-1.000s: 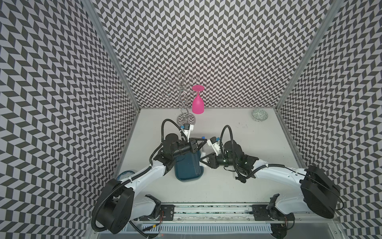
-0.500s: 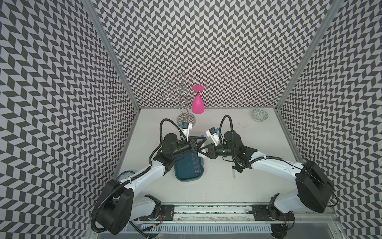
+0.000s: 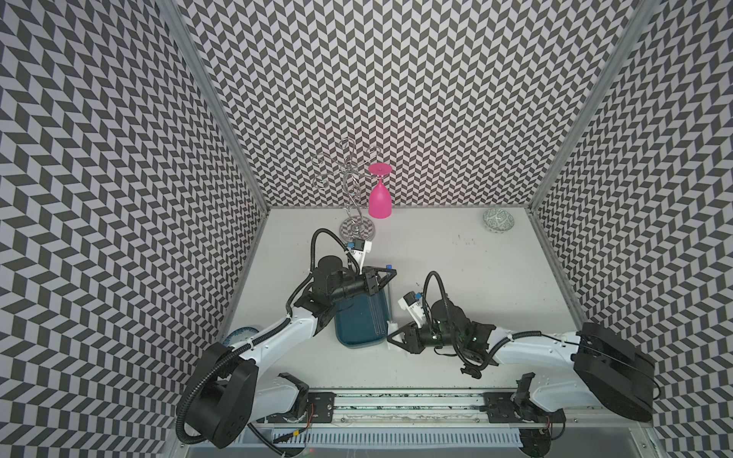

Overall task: Wipe the exteriors of test tubes
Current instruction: Wipe the dirt from the test tube, then place the test tube in the storage box.

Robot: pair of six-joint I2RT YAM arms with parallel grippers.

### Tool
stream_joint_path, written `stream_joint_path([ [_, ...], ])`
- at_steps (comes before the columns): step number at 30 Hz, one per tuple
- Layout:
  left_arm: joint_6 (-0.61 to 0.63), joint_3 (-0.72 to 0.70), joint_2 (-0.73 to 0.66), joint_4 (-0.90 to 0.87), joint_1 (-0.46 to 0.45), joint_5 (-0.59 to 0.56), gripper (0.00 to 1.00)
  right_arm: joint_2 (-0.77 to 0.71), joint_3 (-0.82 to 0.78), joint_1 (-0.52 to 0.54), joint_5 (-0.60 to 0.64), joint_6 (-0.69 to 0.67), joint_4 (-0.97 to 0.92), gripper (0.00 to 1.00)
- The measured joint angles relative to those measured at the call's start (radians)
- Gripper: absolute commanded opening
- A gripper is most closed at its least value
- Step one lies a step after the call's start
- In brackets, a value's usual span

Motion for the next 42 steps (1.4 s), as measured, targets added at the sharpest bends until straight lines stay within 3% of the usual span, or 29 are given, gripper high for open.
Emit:
stream_joint_path([
  [14,0.093,-0.002,-0.052,-0.160,0.140,-0.008,0.20,-0.254,-0.042,-0.010,0.097,0.033,-0.109,0.17],
  [23,0.138,-0.129,-0.082,-0.248,0.184,-0.035,0.20,-0.417,-0.123,-0.206,0.113,0.032,-0.159,0.17],
  [34,0.140,-0.161,0.072,-0.243,0.184,-0.106,0.20,-0.461,-0.195,-0.242,0.112,0.030,-0.190,0.17],
  [42,0.133,-0.161,0.159,-0.209,0.184,-0.137,0.23,-0.410,-0.196,-0.246,0.105,0.001,-0.225,0.17],
])
